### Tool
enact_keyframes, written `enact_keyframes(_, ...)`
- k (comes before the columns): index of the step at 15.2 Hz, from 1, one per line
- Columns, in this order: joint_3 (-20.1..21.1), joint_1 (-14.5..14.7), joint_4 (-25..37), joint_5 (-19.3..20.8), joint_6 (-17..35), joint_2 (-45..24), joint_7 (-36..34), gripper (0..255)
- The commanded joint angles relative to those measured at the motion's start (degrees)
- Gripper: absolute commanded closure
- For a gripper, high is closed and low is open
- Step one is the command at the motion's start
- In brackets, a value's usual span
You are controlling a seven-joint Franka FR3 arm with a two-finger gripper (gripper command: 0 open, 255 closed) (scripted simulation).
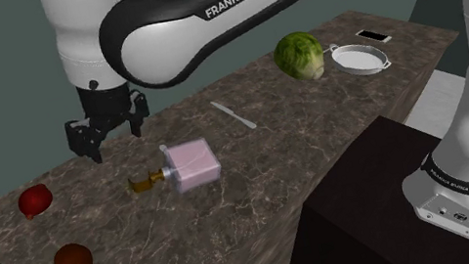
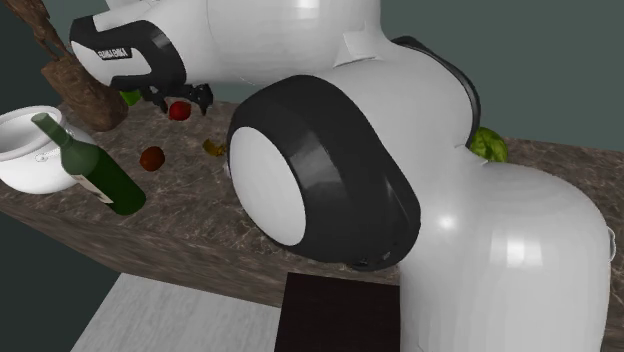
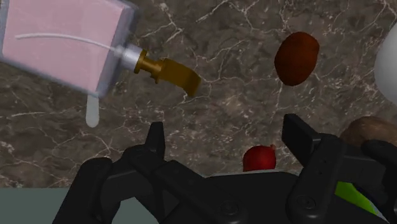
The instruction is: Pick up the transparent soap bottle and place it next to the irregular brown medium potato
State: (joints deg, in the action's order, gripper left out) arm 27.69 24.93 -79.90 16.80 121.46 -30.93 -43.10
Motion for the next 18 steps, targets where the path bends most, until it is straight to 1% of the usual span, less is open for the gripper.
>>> enact_keyframes(1,-0.32,0.65,3.01,1.51,-1.38,-3.81,3.72,0)
enact_keyframes(10,-2.39,2.85,14.29,7.44,-6.29,-18.56,19.87,0)
enact_keyframes(18,-3.27,3.18,14.16,8.37,-2.96,-21.80,19.48,0)
